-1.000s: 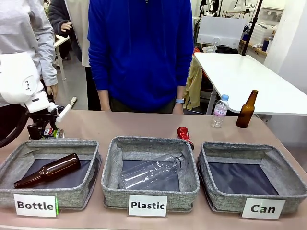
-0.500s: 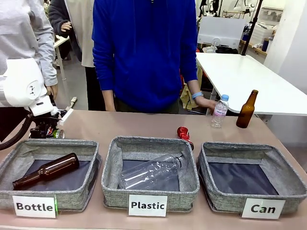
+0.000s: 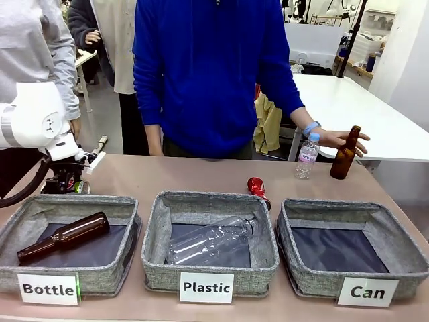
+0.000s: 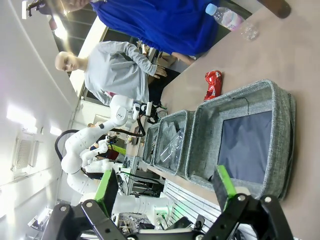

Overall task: Sort the can waste into the basket.
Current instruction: Pick up the can waste from the table and place it in the right Fabric basket.

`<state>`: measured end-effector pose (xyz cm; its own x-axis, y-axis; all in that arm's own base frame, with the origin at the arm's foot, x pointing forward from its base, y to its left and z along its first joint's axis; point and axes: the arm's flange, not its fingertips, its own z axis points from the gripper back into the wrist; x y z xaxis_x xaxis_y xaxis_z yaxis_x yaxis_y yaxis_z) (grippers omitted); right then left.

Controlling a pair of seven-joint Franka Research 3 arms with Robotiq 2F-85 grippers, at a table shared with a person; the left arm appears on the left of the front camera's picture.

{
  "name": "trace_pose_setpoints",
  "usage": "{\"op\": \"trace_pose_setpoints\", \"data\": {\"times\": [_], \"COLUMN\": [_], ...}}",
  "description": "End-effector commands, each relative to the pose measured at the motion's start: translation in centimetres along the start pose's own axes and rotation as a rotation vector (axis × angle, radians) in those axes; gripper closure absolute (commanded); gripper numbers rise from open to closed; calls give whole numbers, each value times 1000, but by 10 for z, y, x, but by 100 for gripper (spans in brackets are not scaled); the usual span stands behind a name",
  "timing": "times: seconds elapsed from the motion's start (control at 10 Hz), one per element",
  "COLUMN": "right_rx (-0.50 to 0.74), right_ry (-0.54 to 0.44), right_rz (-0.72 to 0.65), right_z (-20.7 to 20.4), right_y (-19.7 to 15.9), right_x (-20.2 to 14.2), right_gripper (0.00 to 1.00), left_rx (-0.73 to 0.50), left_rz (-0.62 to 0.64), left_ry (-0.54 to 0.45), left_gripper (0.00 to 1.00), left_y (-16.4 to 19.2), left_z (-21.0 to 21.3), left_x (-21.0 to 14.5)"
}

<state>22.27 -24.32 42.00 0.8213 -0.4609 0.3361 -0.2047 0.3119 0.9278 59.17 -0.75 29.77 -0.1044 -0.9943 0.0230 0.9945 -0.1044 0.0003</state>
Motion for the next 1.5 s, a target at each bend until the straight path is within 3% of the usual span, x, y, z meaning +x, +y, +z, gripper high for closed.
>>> {"op": "trace_pose_setpoints", "data": {"times": [0.0,0.1,0.3,0.4,0.6,0.7,1.0,1.2,1.3,1.4], "right_rx": [19,19,19,19,19,19,19,19,19,19], "right_ry": [-17,-17,-17,-17,-17,-17,-17,-17,-17,-17], "right_rz": [27,27,27,27,27,27,27,27,27,27], "right_z": [0,0,0,0,0,0,0,0,0,0], "right_y": [1,1,1,1,1,1,1,1,1,1], "right_x": [3,3,3,3,3,3,3,3,3,3], "right_gripper": [0,0,0,0,0,0,0,0,0,0], "left_rx": [-11,-10,-9,-8,-1,34,277,408,379,314], "left_rz": [19,21,17,19,32,40,42,65,131,97], "left_ry": [20,25,30,26,21,-2,-163,-324,-397,-439], "left_gripper": [60,100,100,85,100,100,100,100,100,100], "left_y": [1,2,2,2,1,1,-16,-57,-83,-116], "left_z": [0,1,2,2,4,13,80,150,178,197], "left_x": [-1,-1,-2,-3,-5,-8,-15,-31,-43,-54]}}
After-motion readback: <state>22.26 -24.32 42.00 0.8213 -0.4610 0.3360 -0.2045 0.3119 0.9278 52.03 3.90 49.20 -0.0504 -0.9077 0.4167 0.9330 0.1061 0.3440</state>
